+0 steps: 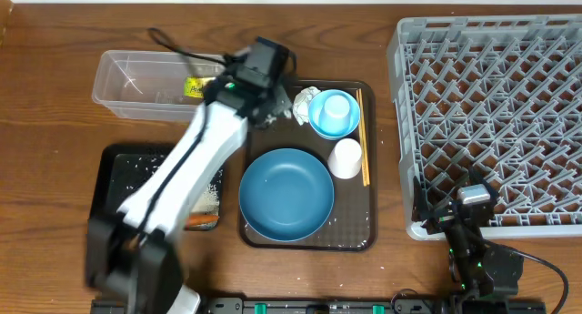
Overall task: Sort waste into correct bins and load items into the dishwasher rack
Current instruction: 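Grasp the tissue with the left gripper and drop it in the bin, then move the left gripper back to the second tissue by the blue cup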
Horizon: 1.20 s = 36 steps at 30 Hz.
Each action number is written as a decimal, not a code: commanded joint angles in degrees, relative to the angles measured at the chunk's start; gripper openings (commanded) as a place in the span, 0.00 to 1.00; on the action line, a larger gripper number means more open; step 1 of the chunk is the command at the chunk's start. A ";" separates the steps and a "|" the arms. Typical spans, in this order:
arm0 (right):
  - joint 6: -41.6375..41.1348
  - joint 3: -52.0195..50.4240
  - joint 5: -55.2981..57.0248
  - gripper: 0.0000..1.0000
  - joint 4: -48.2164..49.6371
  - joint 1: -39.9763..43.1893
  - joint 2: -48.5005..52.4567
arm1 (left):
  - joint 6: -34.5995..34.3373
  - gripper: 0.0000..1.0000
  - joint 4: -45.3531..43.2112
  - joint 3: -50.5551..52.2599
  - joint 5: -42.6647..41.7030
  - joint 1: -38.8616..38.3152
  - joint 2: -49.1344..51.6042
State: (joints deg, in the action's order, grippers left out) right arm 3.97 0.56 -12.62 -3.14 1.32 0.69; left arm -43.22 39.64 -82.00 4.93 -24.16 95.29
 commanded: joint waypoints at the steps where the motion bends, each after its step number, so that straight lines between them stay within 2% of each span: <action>1: -0.72 -0.24 0.15 0.99 -0.02 0.52 -0.28 | 1.18 0.06 0.11 0.00 6.47 -0.17 -4.00; 5: -0.70 -0.24 0.15 0.99 -0.02 0.52 -0.28 | 1.16 0.06 -0.15 0.02 16.98 0.39 -5.46; 10: -0.70 -0.24 0.15 0.99 -0.02 0.52 -0.28 | 1.18 0.06 -3.04 0.04 24.81 3.30 -3.65; 17: -0.72 -0.24 0.15 0.99 -0.02 0.52 -0.28 | 2.86 0.07 -9.29 0.04 25.99 10.47 2.38; 19: -0.70 -0.24 0.15 0.99 -0.02 0.52 -0.28 | 4.74 0.17 -11.32 0.04 25.99 12.37 4.46; 21: -0.72 -0.24 0.15 0.99 -0.02 0.52 -0.28 | 5.07 0.50 -12.66 0.04 25.97 13.68 5.86; 22: -0.70 -0.24 0.15 0.99 -0.02 0.52 -0.28 | 5.07 0.62 -13.00 0.02 25.97 14.23 6.29; 24: -0.72 -0.24 0.15 0.99 -0.02 0.52 -0.28 | 5.09 0.78 -12.94 0.02 25.94 14.62 6.19; 27: -0.72 -0.24 0.15 0.99 -0.02 0.52 -0.28 | 5.60 0.80 -12.07 0.02 24.52 14.34 4.74; 29: -0.70 -0.24 0.15 0.99 -0.02 0.52 -0.28 | 6.95 0.81 -10.88 0.02 20.04 13.62 2.97; 33: -0.72 -0.24 0.15 0.99 -0.02 0.52 -0.28 | 13.57 0.82 -8.96 0.02 2.03 11.15 -0.17; 36: -0.72 -0.24 0.15 0.99 -0.02 0.52 -0.28 | 19.98 0.90 -10.67 0.02 -7.19 8.13 0.02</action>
State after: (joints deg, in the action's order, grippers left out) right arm 3.95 0.56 -12.60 -3.14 1.32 0.69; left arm -31.24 29.54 -81.97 11.42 -13.50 96.05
